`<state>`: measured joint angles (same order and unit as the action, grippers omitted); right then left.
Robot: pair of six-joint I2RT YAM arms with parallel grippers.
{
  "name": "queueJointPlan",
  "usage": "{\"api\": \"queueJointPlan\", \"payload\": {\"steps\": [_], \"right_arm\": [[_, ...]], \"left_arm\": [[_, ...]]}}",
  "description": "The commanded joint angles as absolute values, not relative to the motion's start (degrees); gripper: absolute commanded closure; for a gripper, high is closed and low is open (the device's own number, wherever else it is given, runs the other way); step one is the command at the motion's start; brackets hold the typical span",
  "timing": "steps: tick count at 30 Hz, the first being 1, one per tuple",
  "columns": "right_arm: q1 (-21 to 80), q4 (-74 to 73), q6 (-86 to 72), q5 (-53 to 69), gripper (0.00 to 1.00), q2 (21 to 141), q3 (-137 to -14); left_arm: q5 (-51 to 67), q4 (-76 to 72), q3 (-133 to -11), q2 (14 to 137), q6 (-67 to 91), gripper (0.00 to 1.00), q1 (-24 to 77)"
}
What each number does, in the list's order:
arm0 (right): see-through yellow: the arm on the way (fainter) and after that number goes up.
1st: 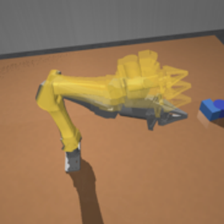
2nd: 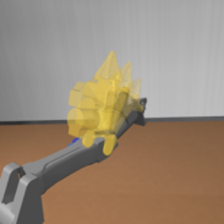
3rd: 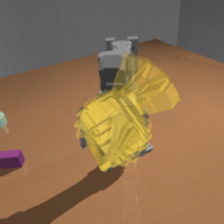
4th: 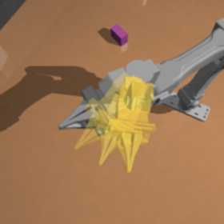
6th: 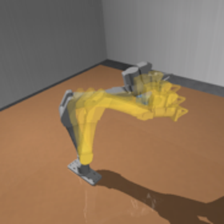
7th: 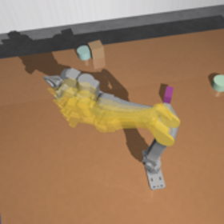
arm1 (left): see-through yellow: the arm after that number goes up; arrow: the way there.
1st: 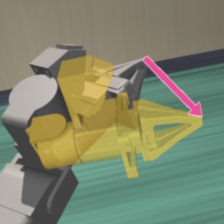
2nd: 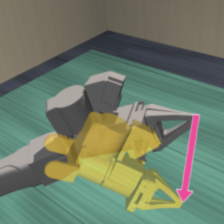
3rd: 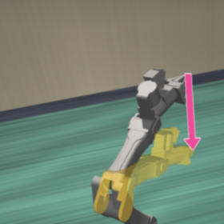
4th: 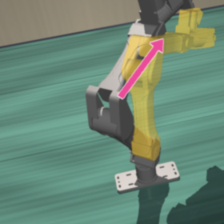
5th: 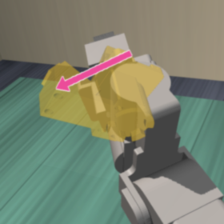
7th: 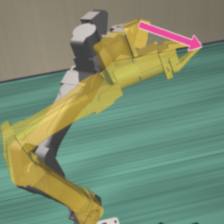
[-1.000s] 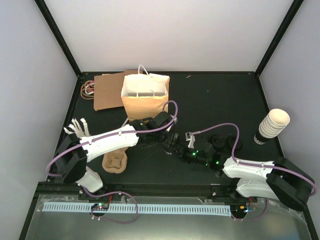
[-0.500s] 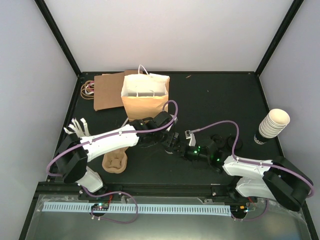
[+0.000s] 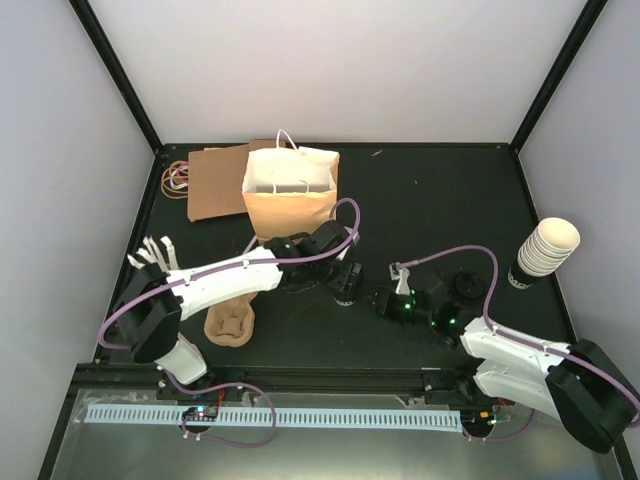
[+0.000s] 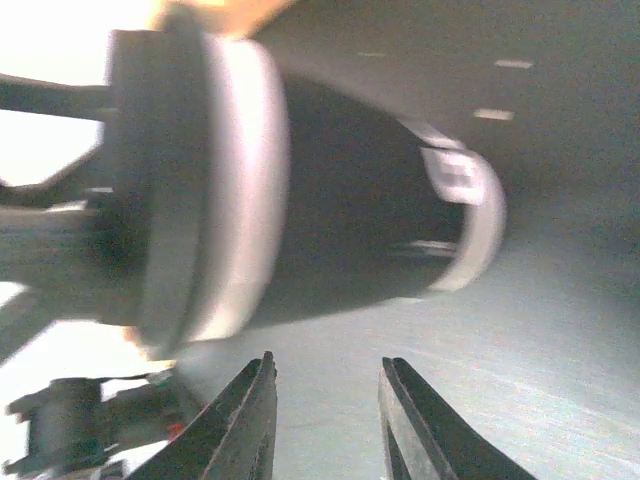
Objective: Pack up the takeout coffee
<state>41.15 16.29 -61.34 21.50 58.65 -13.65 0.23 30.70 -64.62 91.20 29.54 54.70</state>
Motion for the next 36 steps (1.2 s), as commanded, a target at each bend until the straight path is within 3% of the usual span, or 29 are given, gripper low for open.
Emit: {"api": "queueJointPlan", "payload": {"steps": [1, 8, 25, 36], "right_arm": [[39.04, -2.01, -58.51, 15.15, 0.68, 57.21, -11.63], [34.85, -8.47, -53.43, 16.97, 0.68, 52.67, -13.3], [32.65, -18.28, -45.0, 15.43, 0.64, 51.25, -20.94], [32.52, -21.85, -41.65, 13.89, 0.58, 51.15, -24.05]], "left_arm": [[11.26, 42.1, -61.2, 98.3, 31.44, 0.36, 55.81], [10.72, 44.16, -64.33, 98.74, 30.63, 0.34, 55.87], [8.76, 51.39, -76.86, 97.41, 27.14, 0.02, 55.9], [9.45, 51.86, -78.17, 94.15, 26.72, 0.01, 55.9]]}}
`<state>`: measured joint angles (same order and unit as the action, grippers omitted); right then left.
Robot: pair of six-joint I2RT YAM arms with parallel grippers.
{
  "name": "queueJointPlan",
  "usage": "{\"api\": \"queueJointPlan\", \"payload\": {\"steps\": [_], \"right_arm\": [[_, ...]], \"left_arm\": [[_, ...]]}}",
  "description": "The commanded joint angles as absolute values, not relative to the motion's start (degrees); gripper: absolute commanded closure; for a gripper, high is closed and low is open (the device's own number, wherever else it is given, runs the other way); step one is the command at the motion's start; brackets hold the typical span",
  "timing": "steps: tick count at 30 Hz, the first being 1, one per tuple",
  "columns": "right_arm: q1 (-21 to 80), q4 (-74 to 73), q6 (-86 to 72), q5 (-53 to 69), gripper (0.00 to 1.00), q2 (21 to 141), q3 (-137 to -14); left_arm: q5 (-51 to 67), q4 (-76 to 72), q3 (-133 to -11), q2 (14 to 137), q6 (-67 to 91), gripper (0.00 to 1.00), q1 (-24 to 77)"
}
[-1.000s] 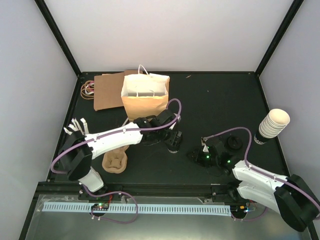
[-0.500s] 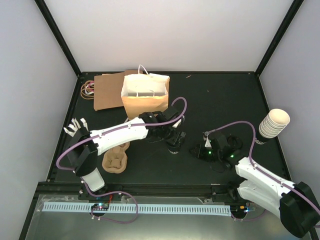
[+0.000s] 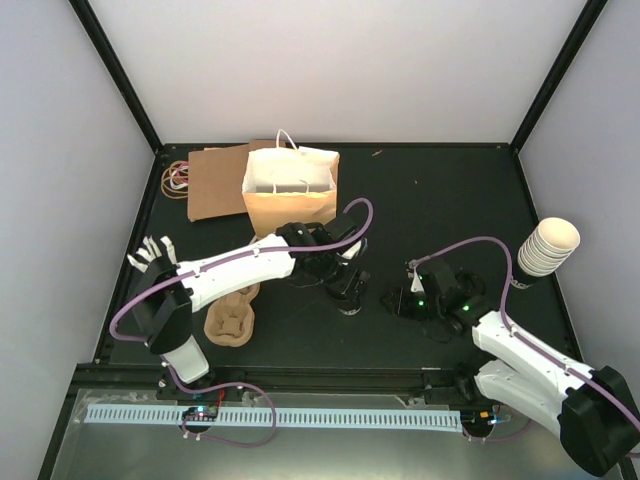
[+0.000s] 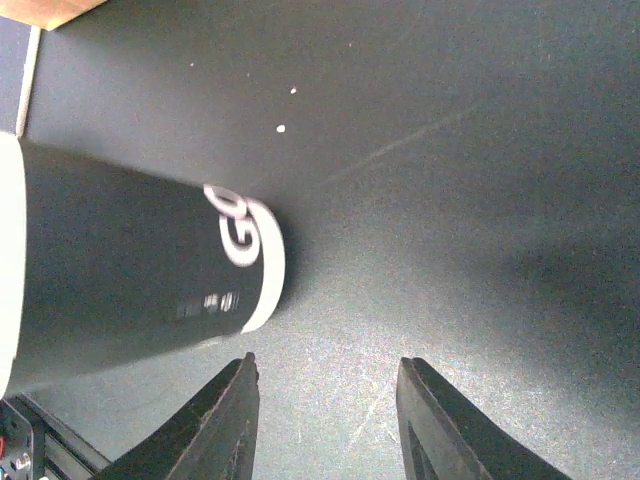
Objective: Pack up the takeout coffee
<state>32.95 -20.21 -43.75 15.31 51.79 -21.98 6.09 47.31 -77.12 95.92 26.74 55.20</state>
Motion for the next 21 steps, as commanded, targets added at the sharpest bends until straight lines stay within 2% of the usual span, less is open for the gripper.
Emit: {"api": "queueJointPlan", "payload": {"steps": [1, 21], "right_arm": [[32.52, -22.0, -41.5, 13.89, 0.58, 51.15, -24.2], [32.47, -21.62, -36.87, 17.93, 0.46, 52.3, -27.41]], "left_arm": [[9.44, 51.86, -78.36, 93.67, 26.75, 0.01, 55.85], [9.67, 52.62, -78.51, 92.86, 26.29, 0.01, 56.02]]}}
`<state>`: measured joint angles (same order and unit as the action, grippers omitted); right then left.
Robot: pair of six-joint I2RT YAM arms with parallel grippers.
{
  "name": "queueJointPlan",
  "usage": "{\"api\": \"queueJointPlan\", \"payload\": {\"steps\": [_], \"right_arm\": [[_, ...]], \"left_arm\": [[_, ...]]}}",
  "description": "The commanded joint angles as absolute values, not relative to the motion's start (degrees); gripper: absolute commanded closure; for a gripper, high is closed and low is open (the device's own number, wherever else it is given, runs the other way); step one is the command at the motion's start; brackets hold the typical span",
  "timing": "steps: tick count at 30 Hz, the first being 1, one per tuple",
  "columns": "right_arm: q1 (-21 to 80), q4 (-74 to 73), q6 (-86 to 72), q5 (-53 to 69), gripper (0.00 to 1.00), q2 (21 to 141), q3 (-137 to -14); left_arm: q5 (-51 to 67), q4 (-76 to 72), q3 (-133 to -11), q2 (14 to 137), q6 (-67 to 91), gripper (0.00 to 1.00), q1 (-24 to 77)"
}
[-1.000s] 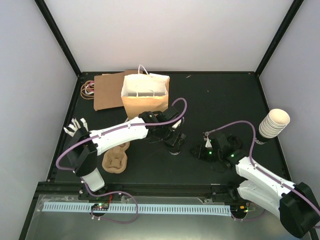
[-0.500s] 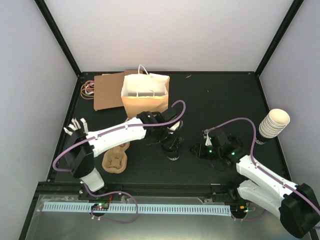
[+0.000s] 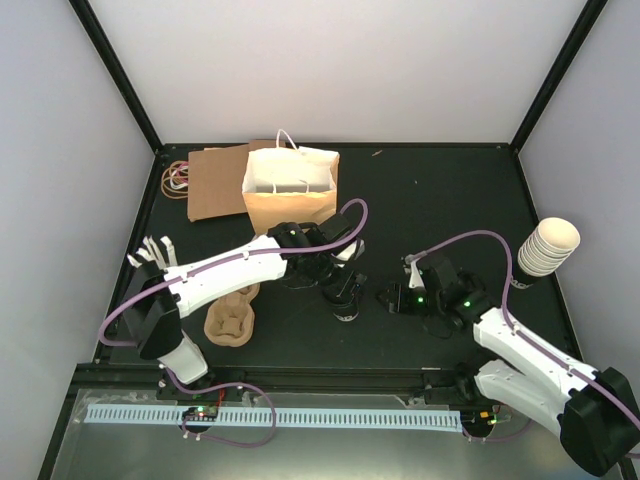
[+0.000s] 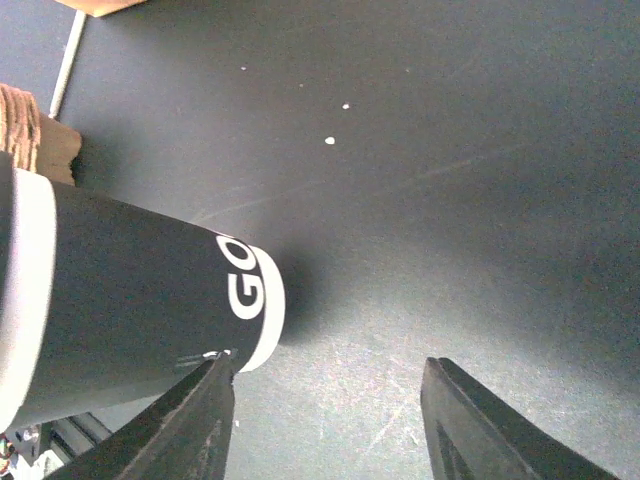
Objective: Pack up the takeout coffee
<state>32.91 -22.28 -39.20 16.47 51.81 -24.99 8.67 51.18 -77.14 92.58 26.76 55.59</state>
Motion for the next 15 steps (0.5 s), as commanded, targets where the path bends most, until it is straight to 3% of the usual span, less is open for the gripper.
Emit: {"api": "queueJointPlan", "payload": {"steps": [1, 15], "right_arm": [[32.45, -21.68, -36.52, 17.89, 0.43, 52.61, -27.96], [29.18, -16.15, -34.39, 30.32, 0.13, 60.11, -32.47]], "left_arm": [[9.6, 52.64, -78.37, 93.04, 26.14, 0.01, 56.13], [7.32, 53.79, -77.33, 93.93, 24.68, 0.01, 57.64]]}}
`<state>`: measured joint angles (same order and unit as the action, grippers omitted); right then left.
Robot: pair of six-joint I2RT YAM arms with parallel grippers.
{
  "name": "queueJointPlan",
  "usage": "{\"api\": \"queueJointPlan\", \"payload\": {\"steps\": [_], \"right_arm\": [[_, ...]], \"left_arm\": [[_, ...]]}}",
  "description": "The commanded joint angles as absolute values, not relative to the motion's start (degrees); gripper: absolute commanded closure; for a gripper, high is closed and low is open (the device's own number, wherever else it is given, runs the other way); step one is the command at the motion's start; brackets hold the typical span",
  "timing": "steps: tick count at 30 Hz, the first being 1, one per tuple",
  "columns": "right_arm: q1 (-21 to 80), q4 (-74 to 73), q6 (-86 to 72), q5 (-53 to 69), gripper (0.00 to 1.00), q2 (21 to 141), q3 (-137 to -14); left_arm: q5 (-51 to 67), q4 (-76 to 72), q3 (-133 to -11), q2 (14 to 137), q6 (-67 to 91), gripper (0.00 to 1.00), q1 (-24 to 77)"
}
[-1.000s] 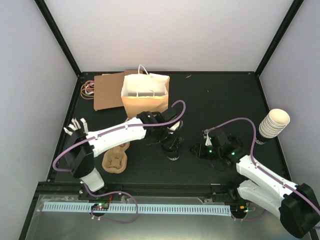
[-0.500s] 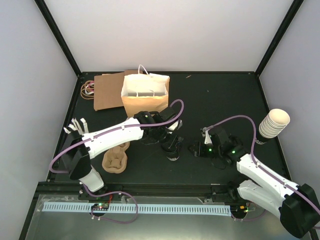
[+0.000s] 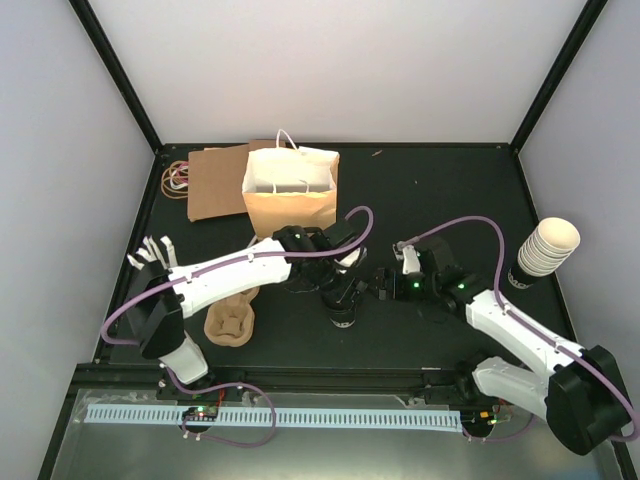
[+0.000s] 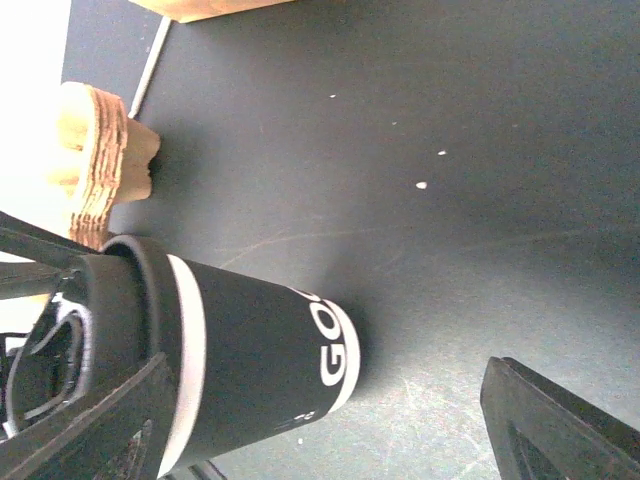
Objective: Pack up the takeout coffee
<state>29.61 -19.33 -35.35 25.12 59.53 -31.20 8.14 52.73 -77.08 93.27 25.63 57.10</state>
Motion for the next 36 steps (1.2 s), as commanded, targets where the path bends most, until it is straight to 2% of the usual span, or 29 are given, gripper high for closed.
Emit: {"api": "queueJointPlan", "payload": {"steps": [1, 14, 26, 36], "right_arm": [[29.1, -15.61, -34.32, 31.48, 0.13, 60.38, -32.51], [29.12, -9.95, -33.31, 43.87, 0.13, 64.9, -31.37], [29.18, -6.84, -32.51, 45.44, 0.14, 69.31, -25.41], [29.33, -9.68, -30.1, 42.82, 0.14, 69.82, -25.34]], "left_arm": [[7.3, 53.75, -77.34, 94.03, 24.65, 0.01, 57.73], [4.36, 53.76, -77.59, 95.01, 24.35, 0.01, 59.96], [2.26, 51.62, -77.34, 94.73, 24.49, 0.01, 61.5], [1.86, 50.52, -77.58, 93.06, 24.96, 0.01, 61.96]]}}
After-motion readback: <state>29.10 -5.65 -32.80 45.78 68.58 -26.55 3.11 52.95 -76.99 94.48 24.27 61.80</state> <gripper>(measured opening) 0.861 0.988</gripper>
